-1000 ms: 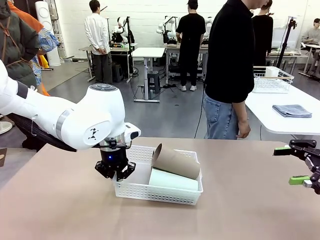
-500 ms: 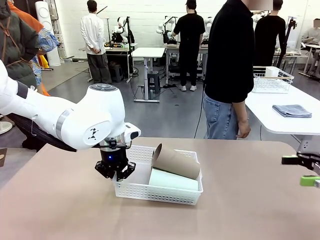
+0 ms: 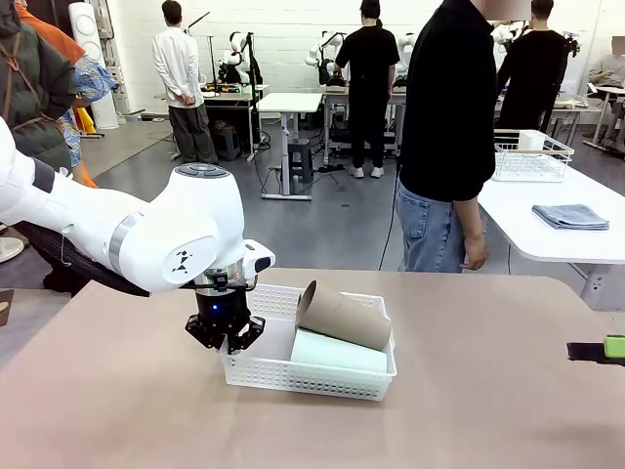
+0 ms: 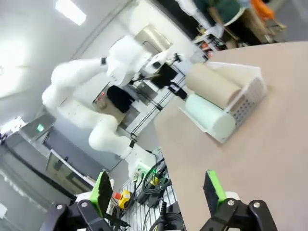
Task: Clean and organize the cups into the basket.
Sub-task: Move the Organizing basket back to the left side of the table.
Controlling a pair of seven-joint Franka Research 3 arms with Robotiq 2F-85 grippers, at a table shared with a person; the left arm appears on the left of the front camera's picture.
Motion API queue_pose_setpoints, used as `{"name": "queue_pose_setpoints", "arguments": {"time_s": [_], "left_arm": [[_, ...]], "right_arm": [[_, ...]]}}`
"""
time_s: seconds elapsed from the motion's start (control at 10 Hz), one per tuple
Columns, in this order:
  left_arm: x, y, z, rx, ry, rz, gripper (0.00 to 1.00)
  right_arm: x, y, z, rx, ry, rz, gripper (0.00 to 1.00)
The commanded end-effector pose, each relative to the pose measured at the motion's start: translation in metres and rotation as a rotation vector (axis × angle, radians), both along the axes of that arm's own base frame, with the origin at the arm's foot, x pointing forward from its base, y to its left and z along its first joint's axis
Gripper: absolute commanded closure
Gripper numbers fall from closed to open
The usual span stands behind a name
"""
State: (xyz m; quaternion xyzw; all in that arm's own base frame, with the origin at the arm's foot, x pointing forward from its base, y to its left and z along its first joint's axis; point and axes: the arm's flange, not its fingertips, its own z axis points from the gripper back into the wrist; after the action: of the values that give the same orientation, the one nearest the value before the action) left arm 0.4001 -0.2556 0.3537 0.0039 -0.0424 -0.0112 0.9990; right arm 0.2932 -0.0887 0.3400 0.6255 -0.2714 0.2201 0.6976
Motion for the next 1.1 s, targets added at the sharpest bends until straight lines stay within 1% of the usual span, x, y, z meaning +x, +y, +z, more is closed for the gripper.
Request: {"name": "queue_pose_setpoints", "arguments": {"time_s": [0.0,0.1,0.2,0.3,0.4,0.5,0.6,0.7,0.8,0.9,1.0], "left_arm": [[-0.001,0.000,0.002,0.000,-0.011,0.002,1.00],[-0.001,0.000,0.002,0.000,-0.011,0.002,1.00],[-0.001,0.000,0.002,0.000,-0.011,0.002,1.00],[-0.001,0.000,0.002,0.000,-0.011,0.002,1.00],[-0.001,0.000,0.002,0.000,-0.011,0.002,1.00],[-0.001,0.000,0.002,0.000,-0.011,0.002,1.00],[-0.001,0.000,0.002,0.000,-0.011,0.002,1.00],[-0.001,0.000,0.002,0.000,-0.011,0.002,1.00],[-0.001,0.000,0.002,0.000,-0.011,0.002,1.00],[-0.001,0.000,0.002,0.000,-0.011,0.002,1.00],[-0.001,0.000,0.002,0.000,-0.011,0.002,1.00]], "right_arm": [[0.005,-0.004,0.004,-0.048,0.054,-0.055,0.00],[0.004,-0.006,0.000,-0.097,0.082,-0.083,0.00],[0.006,-0.005,0.005,-0.185,-0.078,-0.165,0.00],[0.004,-0.010,-0.004,-0.058,0.051,-0.056,0.00],[0.004,-0.010,-0.004,-0.058,0.051,-0.056,0.00],[0.009,-0.017,0.000,-0.116,0.013,-0.099,0.00],[0.011,-0.021,-0.003,-0.033,0.156,-0.062,0.00],[0.009,-0.031,-0.009,-0.003,0.289,-0.085,0.00],[0.003,-0.041,-0.013,-0.048,0.354,-0.121,0.00],[-0.001,-0.056,-0.013,-0.024,0.385,-0.171,0.00],[-0.007,-0.070,-0.012,0.003,0.403,-0.171,0.00]]}}
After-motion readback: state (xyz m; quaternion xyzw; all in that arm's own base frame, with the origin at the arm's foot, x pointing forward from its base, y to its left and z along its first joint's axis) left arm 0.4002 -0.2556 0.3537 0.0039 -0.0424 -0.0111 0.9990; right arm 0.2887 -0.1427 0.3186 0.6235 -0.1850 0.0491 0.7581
